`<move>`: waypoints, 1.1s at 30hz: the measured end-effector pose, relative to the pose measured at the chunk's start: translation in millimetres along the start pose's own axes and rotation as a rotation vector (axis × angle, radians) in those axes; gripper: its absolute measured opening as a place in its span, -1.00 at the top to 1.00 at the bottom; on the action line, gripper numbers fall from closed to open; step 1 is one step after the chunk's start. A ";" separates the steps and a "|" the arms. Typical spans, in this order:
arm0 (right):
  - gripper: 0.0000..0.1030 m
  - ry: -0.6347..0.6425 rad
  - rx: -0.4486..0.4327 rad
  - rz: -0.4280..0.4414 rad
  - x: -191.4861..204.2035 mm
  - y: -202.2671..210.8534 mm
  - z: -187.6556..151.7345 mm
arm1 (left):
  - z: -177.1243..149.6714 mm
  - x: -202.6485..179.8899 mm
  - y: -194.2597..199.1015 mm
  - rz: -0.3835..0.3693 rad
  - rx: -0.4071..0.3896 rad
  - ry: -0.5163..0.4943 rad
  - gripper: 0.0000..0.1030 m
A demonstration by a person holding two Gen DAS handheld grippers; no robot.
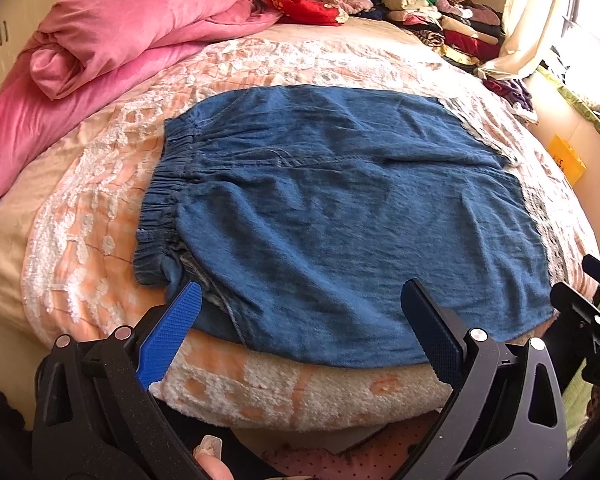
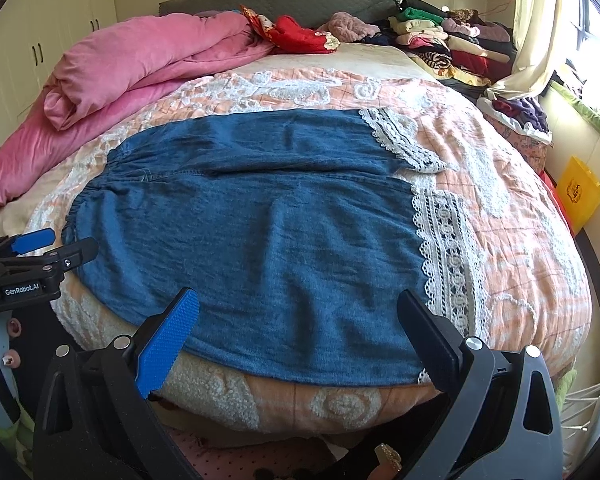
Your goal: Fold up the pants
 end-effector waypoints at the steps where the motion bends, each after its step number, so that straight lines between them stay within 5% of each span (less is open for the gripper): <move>1: -0.92 0.008 -0.001 0.002 1.8 -1.6 3.1 | 2.3 3.8 -0.5 0.002 -0.003 0.006 -0.82; 33: -0.92 0.153 -0.041 0.073 61.3 -81.9 143.7 | 95.2 109.3 -40.7 0.112 -0.028 0.132 -0.82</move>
Point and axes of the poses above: each gripper's, at about its wrist camera, not at the fingertips, and y roughly against the way its jaws point, x to its left, z to its top, the point moved 1 cm from there along -y, roughly the way its jaws point, and after that the axes turned 13 degrees about -z, right-handed, at the moved point
